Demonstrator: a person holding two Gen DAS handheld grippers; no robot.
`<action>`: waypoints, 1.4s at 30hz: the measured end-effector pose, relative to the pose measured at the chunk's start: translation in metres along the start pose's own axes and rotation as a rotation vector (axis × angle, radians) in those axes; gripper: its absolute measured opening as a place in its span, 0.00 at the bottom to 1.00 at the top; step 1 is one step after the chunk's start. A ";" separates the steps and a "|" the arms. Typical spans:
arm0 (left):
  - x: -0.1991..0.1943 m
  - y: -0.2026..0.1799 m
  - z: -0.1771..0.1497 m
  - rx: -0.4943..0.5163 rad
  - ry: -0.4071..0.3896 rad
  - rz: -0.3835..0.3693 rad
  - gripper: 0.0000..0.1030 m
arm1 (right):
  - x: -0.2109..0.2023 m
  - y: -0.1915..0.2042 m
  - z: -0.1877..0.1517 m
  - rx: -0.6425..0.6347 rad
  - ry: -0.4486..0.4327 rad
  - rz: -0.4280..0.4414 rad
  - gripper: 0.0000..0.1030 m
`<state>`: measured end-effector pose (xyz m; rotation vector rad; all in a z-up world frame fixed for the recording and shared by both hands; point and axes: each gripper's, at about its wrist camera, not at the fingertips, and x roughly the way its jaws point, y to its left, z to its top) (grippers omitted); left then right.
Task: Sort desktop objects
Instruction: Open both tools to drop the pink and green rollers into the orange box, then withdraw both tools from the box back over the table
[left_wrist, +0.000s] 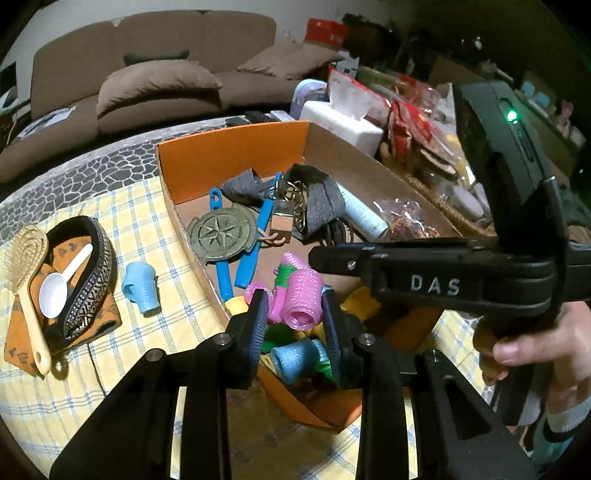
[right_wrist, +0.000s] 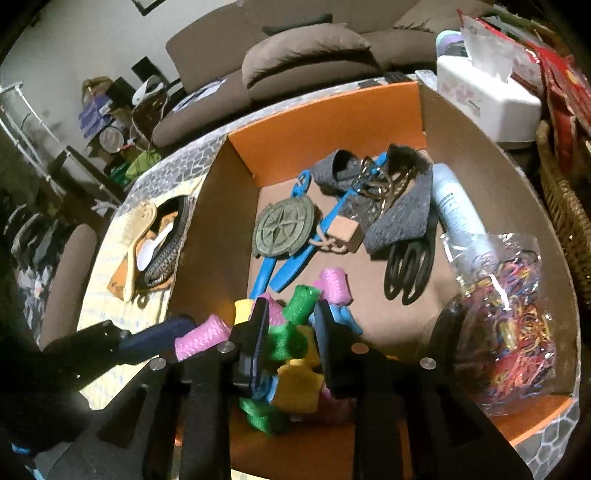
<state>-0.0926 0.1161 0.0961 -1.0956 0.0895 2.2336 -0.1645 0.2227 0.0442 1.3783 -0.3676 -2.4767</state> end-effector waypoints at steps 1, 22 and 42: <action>-0.001 0.001 0.000 -0.006 -0.001 -0.004 0.27 | -0.001 0.000 0.001 0.002 -0.007 -0.001 0.26; -0.045 0.082 0.015 -0.218 -0.095 0.025 0.44 | -0.025 0.030 0.013 -0.049 -0.124 -0.010 0.45; -0.096 0.191 -0.013 -0.402 -0.132 0.230 0.97 | 0.003 0.117 0.023 -0.133 -0.147 0.086 0.74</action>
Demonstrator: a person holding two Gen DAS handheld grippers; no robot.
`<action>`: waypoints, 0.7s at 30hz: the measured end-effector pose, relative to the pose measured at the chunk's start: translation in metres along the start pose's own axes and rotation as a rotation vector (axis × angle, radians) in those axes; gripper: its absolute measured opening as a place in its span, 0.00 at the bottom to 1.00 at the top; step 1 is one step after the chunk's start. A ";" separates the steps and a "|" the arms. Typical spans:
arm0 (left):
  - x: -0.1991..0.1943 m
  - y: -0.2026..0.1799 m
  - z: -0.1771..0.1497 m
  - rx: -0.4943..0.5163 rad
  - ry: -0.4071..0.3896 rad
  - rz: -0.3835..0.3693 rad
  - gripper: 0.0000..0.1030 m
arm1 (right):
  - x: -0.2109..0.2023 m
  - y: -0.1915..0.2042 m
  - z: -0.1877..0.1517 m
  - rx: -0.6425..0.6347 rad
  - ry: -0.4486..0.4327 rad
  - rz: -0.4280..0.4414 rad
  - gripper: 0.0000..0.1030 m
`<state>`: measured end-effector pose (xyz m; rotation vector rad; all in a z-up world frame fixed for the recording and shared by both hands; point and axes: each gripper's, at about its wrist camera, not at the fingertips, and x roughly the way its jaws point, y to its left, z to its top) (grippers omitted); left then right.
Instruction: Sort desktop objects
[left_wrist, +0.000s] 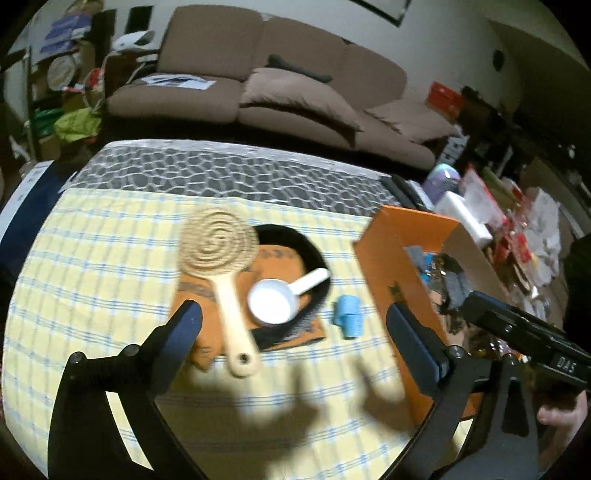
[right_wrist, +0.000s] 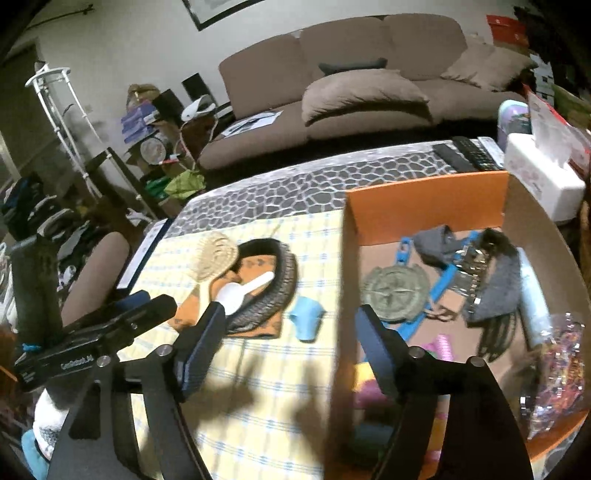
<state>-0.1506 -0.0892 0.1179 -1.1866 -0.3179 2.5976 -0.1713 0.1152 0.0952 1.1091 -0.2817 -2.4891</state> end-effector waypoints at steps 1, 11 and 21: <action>-0.001 0.008 0.001 -0.010 -0.001 0.008 0.97 | 0.003 0.004 0.000 -0.004 0.000 0.003 0.74; 0.010 0.061 -0.003 -0.086 0.046 0.041 0.97 | 0.052 0.043 -0.007 -0.077 0.046 -0.013 0.66; 0.041 0.067 -0.010 -0.138 0.119 -0.015 0.83 | 0.110 0.046 -0.026 -0.095 0.147 -0.091 0.42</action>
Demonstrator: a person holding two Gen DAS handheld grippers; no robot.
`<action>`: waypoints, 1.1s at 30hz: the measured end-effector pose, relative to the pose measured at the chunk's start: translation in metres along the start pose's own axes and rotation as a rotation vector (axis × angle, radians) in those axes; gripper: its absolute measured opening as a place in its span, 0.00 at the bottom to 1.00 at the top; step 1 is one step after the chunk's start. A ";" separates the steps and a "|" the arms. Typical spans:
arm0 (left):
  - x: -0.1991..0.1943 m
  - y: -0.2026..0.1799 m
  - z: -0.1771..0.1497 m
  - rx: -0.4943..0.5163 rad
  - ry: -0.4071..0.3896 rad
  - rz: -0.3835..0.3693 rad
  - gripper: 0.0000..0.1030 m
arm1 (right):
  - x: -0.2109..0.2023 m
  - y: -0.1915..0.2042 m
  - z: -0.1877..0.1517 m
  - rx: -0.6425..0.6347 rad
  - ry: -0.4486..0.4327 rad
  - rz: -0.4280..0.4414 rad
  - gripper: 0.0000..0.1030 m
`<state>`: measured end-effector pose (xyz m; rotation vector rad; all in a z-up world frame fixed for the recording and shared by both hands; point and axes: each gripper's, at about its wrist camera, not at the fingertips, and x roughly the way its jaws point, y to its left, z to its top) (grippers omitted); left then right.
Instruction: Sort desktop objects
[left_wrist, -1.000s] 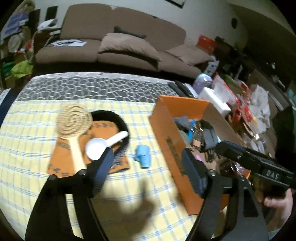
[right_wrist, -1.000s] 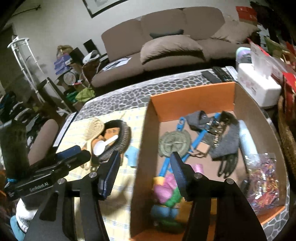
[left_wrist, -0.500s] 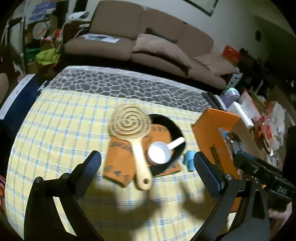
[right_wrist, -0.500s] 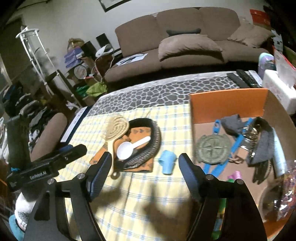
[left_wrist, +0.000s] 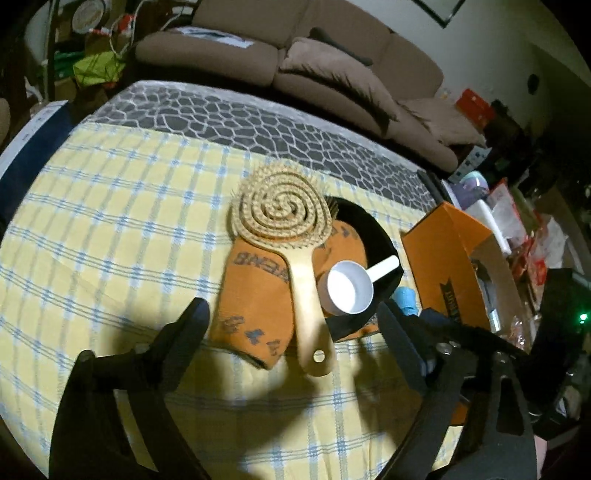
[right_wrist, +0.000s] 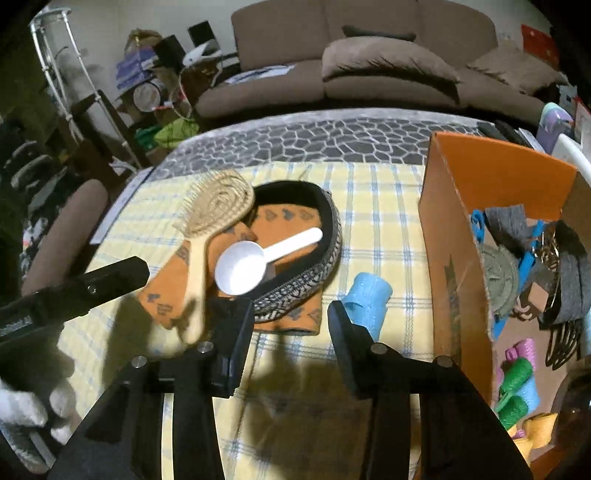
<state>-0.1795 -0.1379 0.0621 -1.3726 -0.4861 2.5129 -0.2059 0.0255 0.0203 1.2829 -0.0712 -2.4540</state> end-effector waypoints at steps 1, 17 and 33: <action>0.004 -0.004 -0.001 0.009 0.005 0.007 0.82 | 0.002 -0.002 0.000 0.007 0.003 -0.003 0.42; 0.025 -0.024 -0.007 0.089 0.020 0.134 0.76 | 0.033 0.000 -0.006 -0.119 0.000 -0.253 0.51; 0.002 -0.012 0.005 0.038 0.001 0.071 0.76 | 0.058 0.004 -0.006 -0.223 0.023 -0.349 0.00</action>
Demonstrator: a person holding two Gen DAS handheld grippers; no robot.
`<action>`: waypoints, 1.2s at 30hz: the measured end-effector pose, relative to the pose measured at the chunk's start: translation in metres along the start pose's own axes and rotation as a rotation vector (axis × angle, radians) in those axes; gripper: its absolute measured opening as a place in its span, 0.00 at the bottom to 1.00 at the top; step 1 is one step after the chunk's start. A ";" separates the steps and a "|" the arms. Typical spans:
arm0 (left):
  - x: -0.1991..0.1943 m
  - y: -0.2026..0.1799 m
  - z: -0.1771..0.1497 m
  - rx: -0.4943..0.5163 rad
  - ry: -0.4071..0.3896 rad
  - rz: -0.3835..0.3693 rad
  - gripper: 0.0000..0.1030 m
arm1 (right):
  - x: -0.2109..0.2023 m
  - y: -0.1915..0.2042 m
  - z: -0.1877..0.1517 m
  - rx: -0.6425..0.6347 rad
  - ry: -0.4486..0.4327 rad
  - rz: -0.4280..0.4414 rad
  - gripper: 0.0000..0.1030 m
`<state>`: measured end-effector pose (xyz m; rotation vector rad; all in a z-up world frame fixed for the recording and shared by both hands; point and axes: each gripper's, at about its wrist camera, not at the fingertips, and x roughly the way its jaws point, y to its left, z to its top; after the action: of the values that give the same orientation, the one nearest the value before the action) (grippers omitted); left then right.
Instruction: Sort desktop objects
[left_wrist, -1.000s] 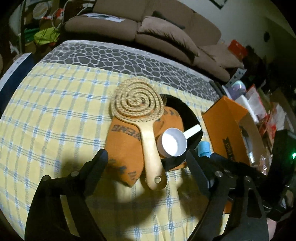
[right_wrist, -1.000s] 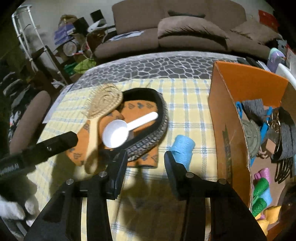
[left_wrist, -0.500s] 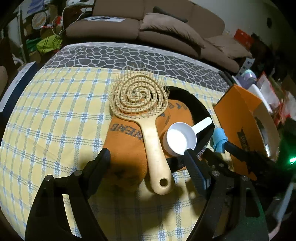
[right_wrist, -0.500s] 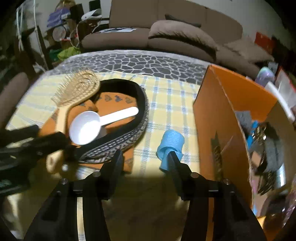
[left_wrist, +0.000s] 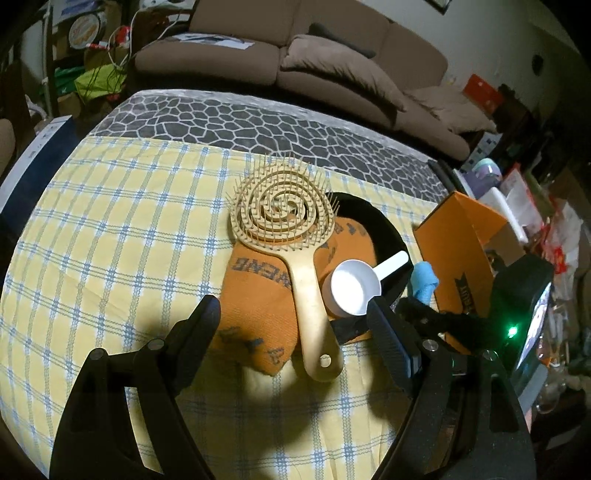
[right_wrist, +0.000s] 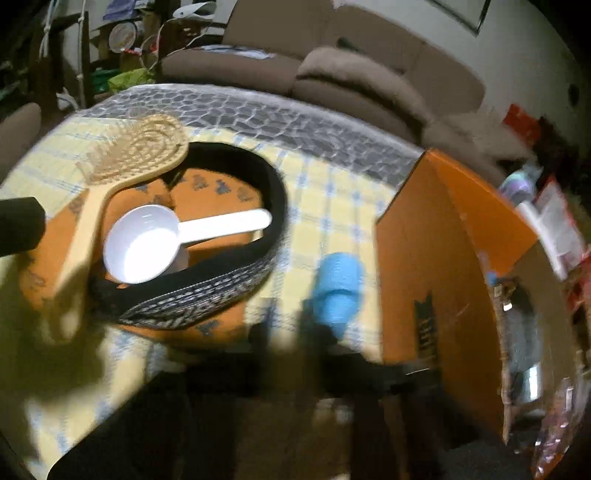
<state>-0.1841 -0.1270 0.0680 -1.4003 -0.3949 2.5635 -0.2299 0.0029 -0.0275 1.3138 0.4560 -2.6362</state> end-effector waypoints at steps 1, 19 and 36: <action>0.000 0.000 0.000 -0.002 0.000 -0.002 0.76 | 0.001 -0.003 -0.001 0.026 0.011 0.034 0.03; -0.003 -0.015 0.001 0.037 -0.013 -0.066 0.76 | -0.085 -0.051 0.026 0.191 -0.146 0.193 0.15; 0.050 -0.165 -0.017 0.619 0.031 0.047 0.78 | -0.123 -0.121 0.011 0.310 -0.198 0.162 0.41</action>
<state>-0.1894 0.0463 0.0732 -1.2093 0.4132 2.3805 -0.1974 0.1137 0.1008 1.0913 -0.0878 -2.7363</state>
